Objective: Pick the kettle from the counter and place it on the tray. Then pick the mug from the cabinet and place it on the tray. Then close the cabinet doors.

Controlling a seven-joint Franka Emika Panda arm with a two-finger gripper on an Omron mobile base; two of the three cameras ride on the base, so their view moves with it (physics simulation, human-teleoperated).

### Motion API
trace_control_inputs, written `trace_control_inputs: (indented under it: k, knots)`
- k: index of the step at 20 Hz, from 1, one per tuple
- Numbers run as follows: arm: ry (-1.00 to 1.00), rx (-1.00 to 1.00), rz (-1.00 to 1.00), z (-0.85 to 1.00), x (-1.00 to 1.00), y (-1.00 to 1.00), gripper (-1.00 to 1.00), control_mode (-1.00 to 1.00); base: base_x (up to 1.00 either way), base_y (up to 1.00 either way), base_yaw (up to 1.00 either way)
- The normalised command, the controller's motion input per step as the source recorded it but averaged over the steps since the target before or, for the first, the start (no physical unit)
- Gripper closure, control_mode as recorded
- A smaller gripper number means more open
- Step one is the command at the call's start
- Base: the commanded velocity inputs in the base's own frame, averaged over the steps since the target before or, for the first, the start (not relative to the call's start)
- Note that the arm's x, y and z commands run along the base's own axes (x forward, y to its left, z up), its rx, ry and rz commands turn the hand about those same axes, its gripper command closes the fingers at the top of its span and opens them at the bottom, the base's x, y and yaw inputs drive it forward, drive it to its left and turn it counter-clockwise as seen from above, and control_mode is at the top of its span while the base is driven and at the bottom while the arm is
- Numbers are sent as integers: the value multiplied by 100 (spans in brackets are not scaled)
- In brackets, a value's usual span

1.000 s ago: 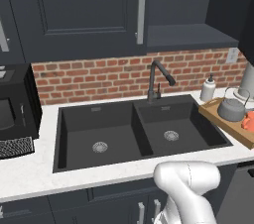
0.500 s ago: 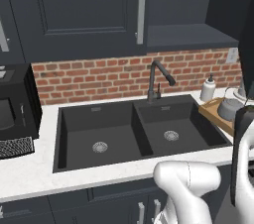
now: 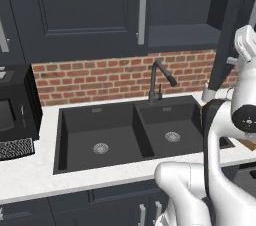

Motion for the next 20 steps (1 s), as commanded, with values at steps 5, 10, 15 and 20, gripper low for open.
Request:
trace_control_inputs:
  k: [5, 10, 15, 20]
  knots:
    - [0, 0, 3, -5, 95, 54, -100, -100, 0, 0, 0]
    - [0, 0, 3, -14, 99, 49, -100, -100, 0, 0, 0]
    - [0, 0, 1, -13, 100, 29, -100, -100, 0, 0, 0]
    - [0, 0, 0, -18, 100, 10, -100, -100, 0, 0, 0]
